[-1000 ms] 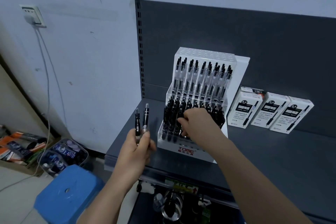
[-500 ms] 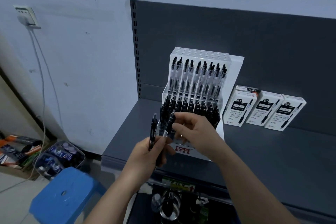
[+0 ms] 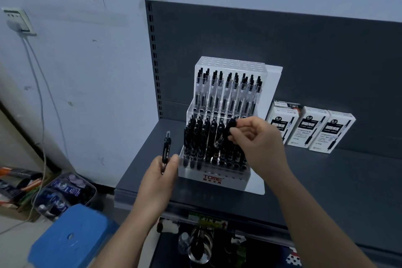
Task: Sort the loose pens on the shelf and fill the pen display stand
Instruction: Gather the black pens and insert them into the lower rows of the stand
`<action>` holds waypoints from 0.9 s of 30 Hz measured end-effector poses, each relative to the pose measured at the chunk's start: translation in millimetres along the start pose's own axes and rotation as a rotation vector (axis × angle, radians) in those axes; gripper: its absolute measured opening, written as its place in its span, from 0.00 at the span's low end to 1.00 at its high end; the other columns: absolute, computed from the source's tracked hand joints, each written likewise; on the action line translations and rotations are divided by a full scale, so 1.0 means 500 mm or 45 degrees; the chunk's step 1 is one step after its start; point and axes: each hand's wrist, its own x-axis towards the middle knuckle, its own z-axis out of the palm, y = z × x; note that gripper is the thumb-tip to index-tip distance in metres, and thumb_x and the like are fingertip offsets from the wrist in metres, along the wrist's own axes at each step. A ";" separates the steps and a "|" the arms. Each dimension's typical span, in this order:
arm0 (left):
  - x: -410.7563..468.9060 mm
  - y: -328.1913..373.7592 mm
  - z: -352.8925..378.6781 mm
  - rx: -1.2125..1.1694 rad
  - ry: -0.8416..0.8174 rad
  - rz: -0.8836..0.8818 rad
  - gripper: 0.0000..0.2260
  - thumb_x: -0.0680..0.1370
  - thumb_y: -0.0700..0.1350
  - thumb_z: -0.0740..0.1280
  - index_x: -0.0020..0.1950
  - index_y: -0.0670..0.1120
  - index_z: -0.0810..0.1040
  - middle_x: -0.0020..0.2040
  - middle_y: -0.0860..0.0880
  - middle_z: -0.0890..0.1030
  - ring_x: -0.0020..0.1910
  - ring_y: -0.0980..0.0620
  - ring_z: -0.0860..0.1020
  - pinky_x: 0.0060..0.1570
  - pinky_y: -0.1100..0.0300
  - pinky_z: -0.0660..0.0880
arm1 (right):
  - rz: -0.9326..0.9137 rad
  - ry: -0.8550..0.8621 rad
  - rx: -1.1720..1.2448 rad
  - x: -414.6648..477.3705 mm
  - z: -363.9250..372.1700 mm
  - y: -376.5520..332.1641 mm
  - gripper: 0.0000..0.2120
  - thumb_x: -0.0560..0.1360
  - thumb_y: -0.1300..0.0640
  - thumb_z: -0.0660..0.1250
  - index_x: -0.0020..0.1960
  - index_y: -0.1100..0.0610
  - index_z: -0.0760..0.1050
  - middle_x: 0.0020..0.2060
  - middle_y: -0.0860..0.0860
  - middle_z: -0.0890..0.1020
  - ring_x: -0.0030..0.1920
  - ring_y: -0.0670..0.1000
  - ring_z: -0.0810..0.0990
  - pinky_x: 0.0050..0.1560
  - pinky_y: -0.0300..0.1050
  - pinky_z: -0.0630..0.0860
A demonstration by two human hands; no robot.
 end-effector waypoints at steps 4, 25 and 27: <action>-0.007 0.013 0.008 -0.223 -0.060 -0.044 0.12 0.82 0.50 0.52 0.41 0.46 0.61 0.31 0.51 0.64 0.25 0.55 0.59 0.24 0.61 0.58 | -0.045 -0.035 -0.227 0.001 0.025 0.006 0.03 0.75 0.61 0.70 0.47 0.55 0.78 0.38 0.48 0.83 0.41 0.45 0.83 0.46 0.42 0.82; -0.013 0.014 0.036 -0.198 -0.196 0.066 0.06 0.79 0.36 0.63 0.52 0.43 0.78 0.42 0.49 0.85 0.43 0.52 0.83 0.44 0.63 0.78 | 0.173 -0.333 -0.140 -0.032 0.061 0.007 0.05 0.72 0.50 0.73 0.47 0.50 0.81 0.35 0.44 0.82 0.35 0.41 0.78 0.38 0.34 0.77; -0.015 0.015 0.050 -0.138 -0.209 0.088 0.05 0.79 0.37 0.65 0.51 0.45 0.78 0.43 0.47 0.85 0.45 0.50 0.83 0.46 0.62 0.79 | 0.187 -0.407 -0.084 -0.038 0.059 0.004 0.03 0.73 0.54 0.73 0.42 0.47 0.80 0.31 0.44 0.82 0.31 0.40 0.78 0.36 0.36 0.77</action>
